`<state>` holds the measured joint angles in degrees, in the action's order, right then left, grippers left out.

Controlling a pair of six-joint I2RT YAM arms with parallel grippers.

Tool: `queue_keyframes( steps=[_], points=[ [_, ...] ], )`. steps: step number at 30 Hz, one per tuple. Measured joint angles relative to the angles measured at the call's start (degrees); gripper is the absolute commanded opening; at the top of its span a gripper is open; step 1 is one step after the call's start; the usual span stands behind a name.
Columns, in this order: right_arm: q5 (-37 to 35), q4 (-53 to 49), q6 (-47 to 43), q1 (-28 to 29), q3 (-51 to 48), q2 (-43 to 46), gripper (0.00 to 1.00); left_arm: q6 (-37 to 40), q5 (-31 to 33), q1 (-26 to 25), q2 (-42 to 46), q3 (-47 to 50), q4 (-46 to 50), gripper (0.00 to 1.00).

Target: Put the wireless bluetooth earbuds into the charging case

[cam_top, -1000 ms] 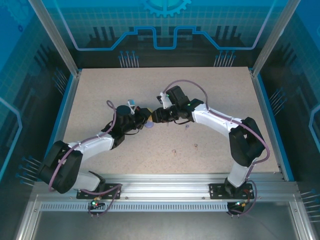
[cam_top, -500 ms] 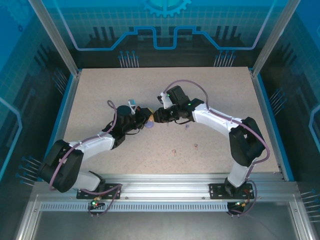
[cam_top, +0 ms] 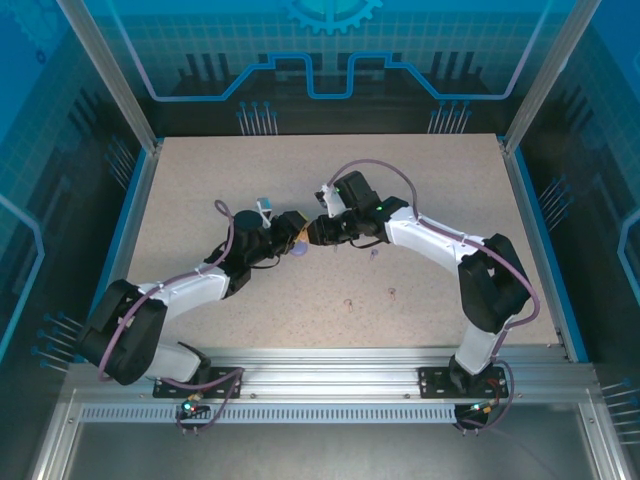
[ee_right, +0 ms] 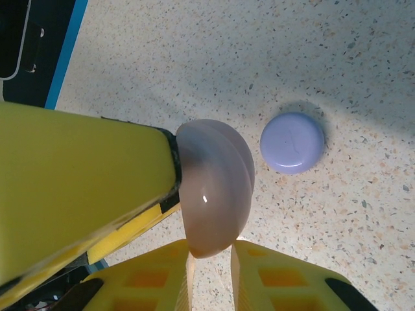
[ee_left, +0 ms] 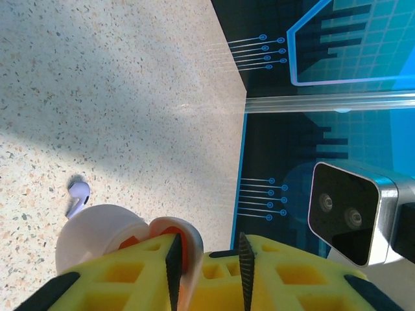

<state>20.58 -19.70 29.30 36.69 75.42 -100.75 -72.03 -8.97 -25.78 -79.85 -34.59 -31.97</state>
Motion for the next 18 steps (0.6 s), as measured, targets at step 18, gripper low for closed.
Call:
queue_keyframes(
  steps=[18],
  points=[
    [-0.1, 1.2, 0.0, -0.7, -1.5, -1.6, 0.22, 0.1, 0.2, -0.4, -0.2, 0.0, 1.4, 0.58]
  ],
)
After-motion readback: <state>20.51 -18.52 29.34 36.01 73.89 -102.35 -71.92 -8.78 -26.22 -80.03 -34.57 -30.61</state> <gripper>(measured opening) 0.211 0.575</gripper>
